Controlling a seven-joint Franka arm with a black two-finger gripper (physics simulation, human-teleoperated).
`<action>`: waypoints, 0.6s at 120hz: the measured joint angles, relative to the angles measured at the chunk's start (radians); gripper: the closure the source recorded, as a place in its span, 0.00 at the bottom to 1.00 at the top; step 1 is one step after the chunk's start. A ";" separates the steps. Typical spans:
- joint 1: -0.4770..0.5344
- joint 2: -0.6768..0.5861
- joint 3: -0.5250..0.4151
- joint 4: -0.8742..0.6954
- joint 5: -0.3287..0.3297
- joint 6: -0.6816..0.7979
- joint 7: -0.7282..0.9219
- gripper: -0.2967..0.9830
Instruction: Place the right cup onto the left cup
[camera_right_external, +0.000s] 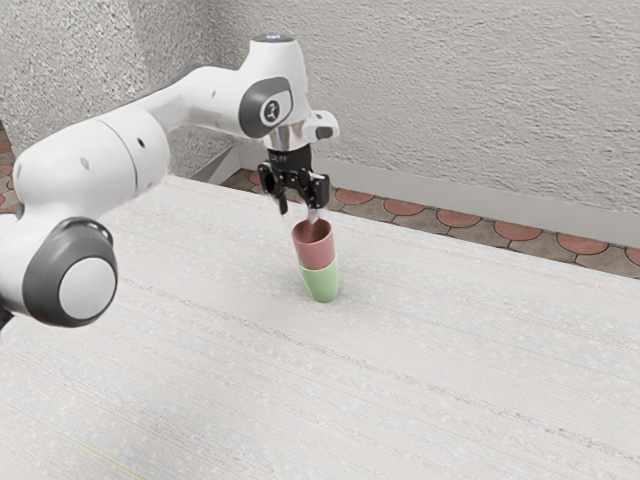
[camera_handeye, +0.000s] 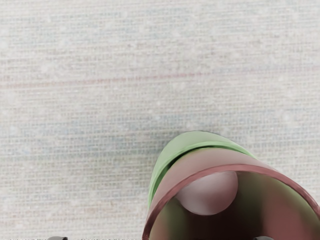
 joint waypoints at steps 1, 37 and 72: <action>0.000 -0.004 0.000 -0.001 0.000 0.000 0.000 0.39; -0.003 -0.260 -0.012 -0.185 -0.003 -0.015 0.012 0.27; -0.005 -0.565 -0.021 -0.415 -0.006 -0.071 0.015 0.24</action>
